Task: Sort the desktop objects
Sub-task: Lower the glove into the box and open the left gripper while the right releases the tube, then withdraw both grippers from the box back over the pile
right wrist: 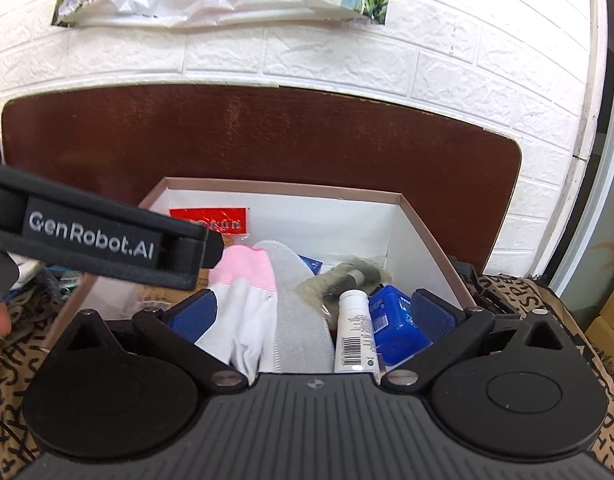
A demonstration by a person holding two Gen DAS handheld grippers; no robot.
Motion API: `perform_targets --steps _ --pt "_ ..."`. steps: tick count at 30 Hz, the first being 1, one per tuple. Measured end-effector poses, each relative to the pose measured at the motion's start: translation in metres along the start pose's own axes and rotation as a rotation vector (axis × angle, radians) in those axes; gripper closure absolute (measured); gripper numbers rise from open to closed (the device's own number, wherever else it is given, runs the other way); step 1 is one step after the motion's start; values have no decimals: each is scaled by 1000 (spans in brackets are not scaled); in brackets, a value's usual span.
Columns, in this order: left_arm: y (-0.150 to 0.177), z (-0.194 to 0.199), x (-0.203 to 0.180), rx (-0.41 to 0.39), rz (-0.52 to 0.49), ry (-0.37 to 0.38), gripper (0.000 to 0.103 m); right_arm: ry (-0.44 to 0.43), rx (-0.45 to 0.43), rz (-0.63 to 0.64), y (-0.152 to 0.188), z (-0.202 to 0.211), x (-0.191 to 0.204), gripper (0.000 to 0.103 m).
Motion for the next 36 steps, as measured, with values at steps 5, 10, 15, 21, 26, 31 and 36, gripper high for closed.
perform_targets --steps 5,10,15,21,26,31,36 --pt "13 24 -3 -20 -12 -2 0 -24 -26 -18 2 19 7 0" --pt "36 50 4 -45 10 -7 0 -66 -46 -47 12 41 16 0" --pt "64 74 13 -58 33 -21 0 -111 -39 -61 29 58 33 0" --pt "103 101 28 -43 62 -64 0 -150 -14 -46 52 77 61 0" --pt "137 119 44 -34 83 -105 0 -207 11 -35 72 87 86 0" --pt "165 128 65 10 127 -121 0 -244 50 9 90 88 115 0" --pt "184 133 86 34 182 -171 0 -281 79 36 101 86 141 0"
Point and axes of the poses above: each gripper's, at about its wrist camera, not at the fingertips, and z roughly against the way its jaws point, x to its left, y to its underside, the point moved 1 cm from there along -z, roughly the way its jaws point, and after that the axes turned 6 degrees about x, right-handed, at the moved point
